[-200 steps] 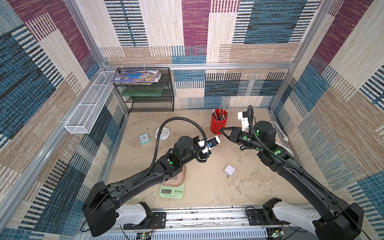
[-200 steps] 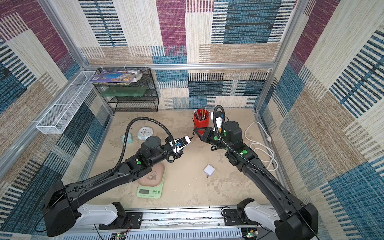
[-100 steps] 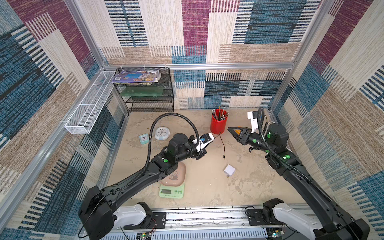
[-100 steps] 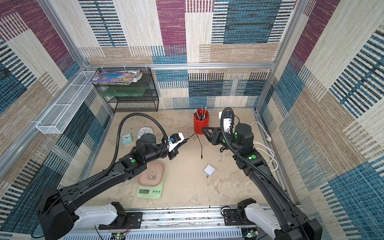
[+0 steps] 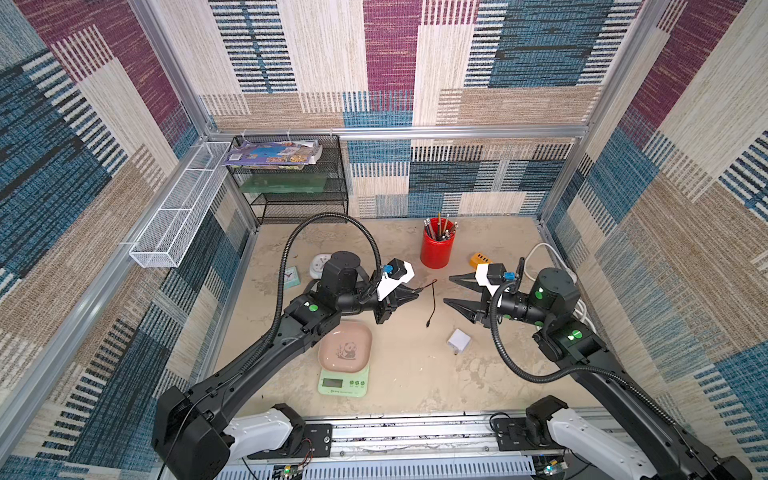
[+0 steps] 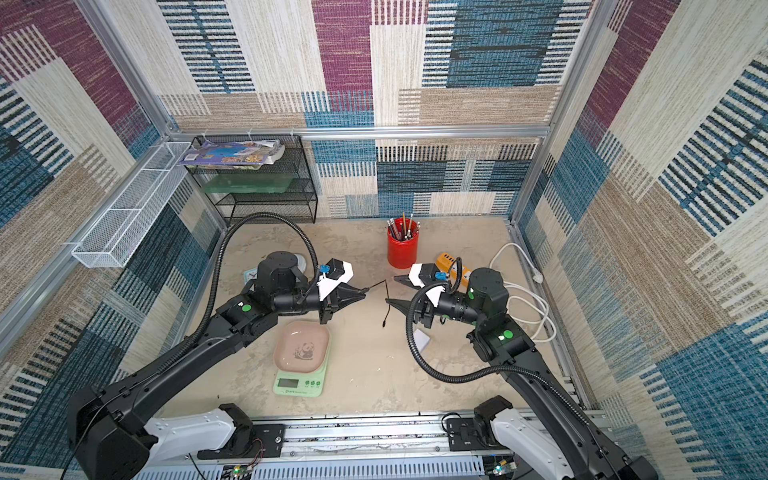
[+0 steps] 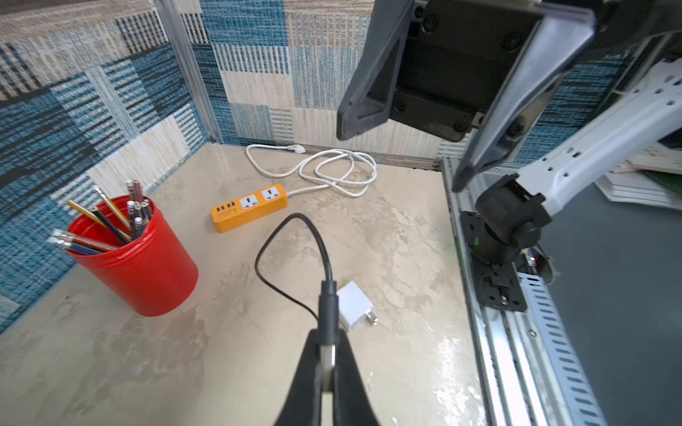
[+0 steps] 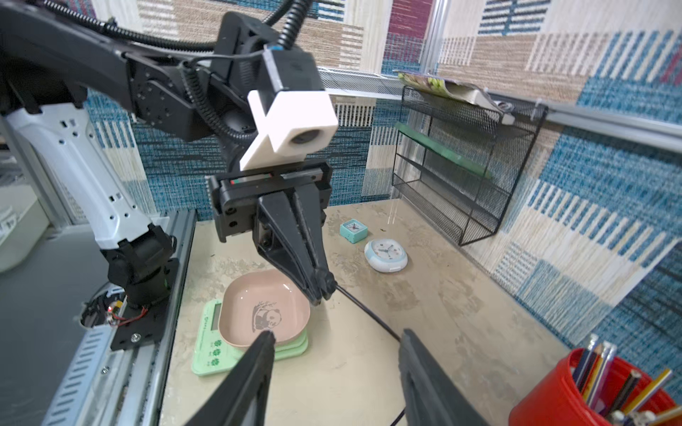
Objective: Charge the electronic scale
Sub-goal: Pick up the charging cable from the center of the board.
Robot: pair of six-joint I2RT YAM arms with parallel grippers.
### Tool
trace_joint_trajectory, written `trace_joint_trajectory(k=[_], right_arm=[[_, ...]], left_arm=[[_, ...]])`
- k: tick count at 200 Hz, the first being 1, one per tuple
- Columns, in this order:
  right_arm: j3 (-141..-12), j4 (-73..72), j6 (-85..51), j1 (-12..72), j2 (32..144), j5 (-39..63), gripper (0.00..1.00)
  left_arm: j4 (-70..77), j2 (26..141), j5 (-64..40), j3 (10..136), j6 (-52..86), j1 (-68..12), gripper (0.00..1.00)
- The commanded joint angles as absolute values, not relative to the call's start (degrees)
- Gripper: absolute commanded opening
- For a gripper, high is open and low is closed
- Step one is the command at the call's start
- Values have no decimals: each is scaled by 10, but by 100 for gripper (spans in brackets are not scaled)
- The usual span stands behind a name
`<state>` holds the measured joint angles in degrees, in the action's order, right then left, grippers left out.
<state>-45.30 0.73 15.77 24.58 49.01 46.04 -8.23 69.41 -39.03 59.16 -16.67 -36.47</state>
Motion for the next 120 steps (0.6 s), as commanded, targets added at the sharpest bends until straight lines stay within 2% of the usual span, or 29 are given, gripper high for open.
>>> trace_joint_trajectory(k=[1,85,103,120], right_arm=[[-464,-1,264,258,504,482,57],[-525,55,278,296,592,500,55],[-529,57,279,301,599,502,52],[-535,64,281,302,607,503,43]], left_arm=[[-126,692,-448,601,-175,-362,8],[-120,696,-467,604,-174,-362,8],[-119,695,-467,604,-175,-362,8],[-118,696,-468,604,-175,-362,8]])
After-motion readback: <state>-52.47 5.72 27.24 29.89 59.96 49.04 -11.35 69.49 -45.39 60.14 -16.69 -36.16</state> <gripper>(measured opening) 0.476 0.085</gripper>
